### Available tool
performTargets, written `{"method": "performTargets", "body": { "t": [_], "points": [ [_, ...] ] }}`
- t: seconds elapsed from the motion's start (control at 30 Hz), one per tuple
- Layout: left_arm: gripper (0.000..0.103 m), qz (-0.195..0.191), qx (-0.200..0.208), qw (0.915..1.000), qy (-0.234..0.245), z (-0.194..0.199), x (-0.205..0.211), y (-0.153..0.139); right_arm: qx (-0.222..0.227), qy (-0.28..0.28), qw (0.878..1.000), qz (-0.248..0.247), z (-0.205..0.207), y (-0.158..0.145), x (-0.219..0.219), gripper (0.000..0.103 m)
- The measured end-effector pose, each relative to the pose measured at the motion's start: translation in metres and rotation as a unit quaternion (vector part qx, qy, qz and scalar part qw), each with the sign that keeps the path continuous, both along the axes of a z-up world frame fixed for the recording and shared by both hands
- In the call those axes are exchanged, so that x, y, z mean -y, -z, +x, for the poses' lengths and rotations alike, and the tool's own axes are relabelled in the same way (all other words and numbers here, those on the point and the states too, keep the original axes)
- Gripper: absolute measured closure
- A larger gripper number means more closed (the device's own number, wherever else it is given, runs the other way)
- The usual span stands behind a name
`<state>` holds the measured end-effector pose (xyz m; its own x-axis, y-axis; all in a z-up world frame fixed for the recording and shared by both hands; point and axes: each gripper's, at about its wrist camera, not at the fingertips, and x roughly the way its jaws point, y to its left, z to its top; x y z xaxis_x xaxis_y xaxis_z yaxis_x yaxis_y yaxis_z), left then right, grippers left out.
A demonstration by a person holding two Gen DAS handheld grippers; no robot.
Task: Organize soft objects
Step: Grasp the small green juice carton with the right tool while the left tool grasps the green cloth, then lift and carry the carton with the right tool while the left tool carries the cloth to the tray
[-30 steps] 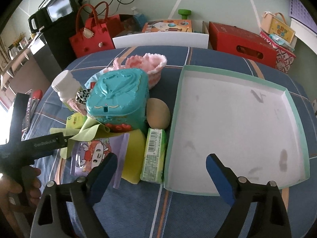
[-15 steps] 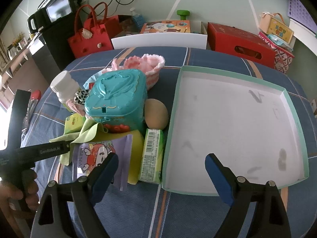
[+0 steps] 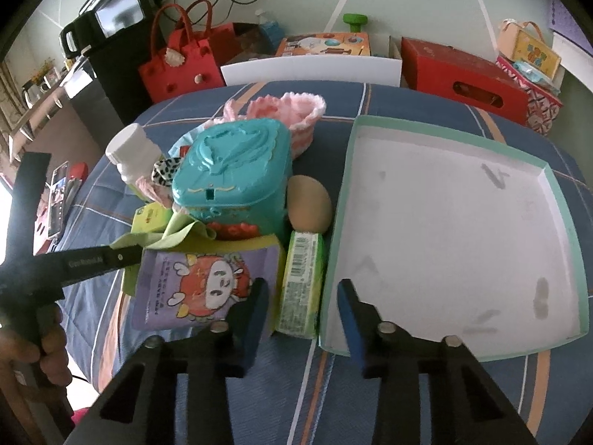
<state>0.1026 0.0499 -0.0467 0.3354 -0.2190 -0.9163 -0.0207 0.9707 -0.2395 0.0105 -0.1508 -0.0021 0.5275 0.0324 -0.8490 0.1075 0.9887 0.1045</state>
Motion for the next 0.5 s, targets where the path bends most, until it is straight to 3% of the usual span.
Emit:
{"method": "performTargets", "body": {
  "t": [0.3, 0.5],
  "points": [
    [0.096, -0.012, 0.000, 0.9999, -0.007, 0.000, -0.014, -0.006, -0.008, -0.015, 1.000, 0.000, 0.000, 0.003, -0.006, 0.080],
    [0.096, -0.012, 0.002, 0.9999, -0.009, 0.000, -0.015, -0.006, -0.011, -0.014, 1.000, 0.002, 0.000, 0.004, -0.004, 0.081]
  ]
}}
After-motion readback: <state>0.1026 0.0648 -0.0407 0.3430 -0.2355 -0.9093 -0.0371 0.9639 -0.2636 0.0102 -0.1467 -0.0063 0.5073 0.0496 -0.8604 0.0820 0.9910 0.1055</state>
